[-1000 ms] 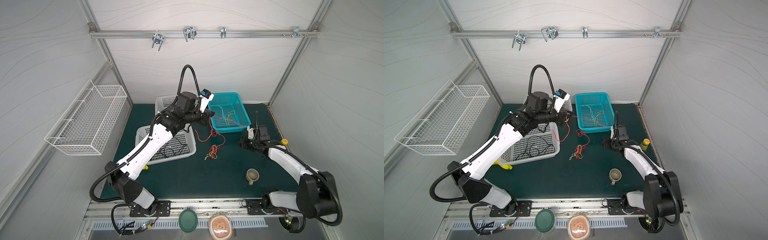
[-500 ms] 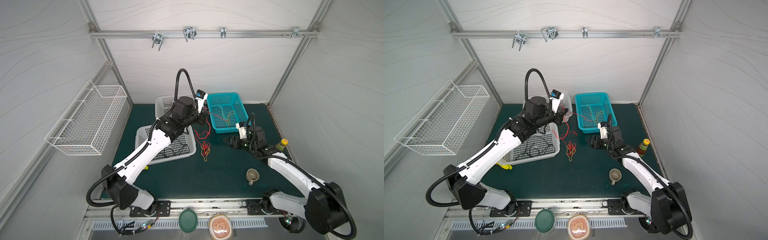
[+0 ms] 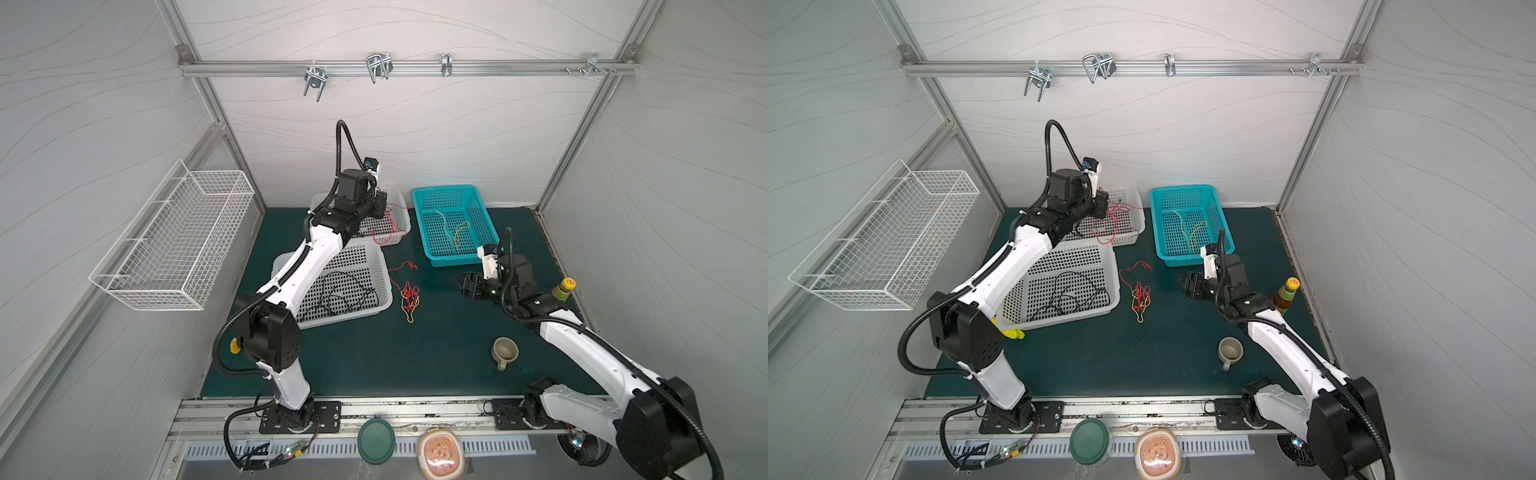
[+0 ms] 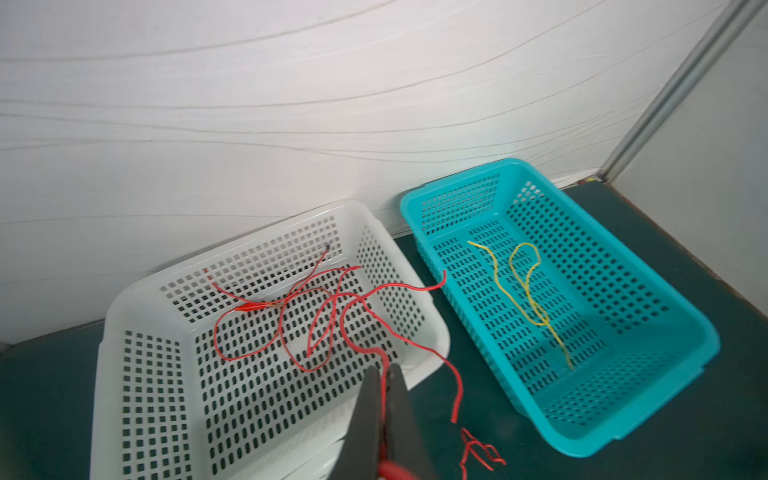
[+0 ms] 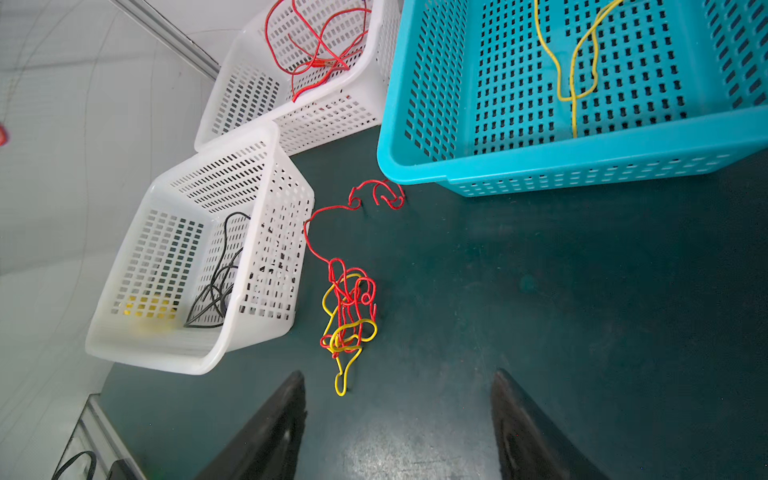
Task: Untangle the cables
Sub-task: 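Carry the red wire with the left gripper over the farther white basket while right releases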
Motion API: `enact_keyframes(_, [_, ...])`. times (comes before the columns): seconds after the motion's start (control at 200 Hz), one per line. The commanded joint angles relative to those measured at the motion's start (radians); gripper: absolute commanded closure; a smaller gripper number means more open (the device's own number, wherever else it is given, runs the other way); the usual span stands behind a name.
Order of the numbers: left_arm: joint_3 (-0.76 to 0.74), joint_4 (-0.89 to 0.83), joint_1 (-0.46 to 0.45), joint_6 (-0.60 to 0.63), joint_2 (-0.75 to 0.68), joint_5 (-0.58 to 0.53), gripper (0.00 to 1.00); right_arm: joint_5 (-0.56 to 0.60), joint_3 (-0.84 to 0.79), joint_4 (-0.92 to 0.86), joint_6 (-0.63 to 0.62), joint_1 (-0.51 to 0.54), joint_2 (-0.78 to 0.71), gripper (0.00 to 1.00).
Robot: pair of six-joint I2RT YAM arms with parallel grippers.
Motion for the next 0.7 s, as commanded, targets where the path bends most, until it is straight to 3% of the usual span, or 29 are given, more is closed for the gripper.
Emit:
enact_keyframes(0.0, [0.080,0.048,0.073,0.001,0.066,0.080,1.00,0.031,0.017,-0.045,0.014,0.020,-0.012,0.30])
enact_keyframes(0.2, [0.233,0.056,0.197,-0.097,0.245,0.216,1.00,0.101,0.060,-0.059,0.033,0.080,0.057,0.30])
enact_keyframes(0.395, [0.378,-0.037,0.256,-0.156,0.416,0.282,1.00,0.181,0.142,-0.058,0.043,0.162,0.204,0.30])
enact_keyframes(0.695, [0.397,-0.150,0.263,-0.131,0.512,0.168,1.00,0.221,0.297,-0.033,0.050,0.218,0.440,0.30])
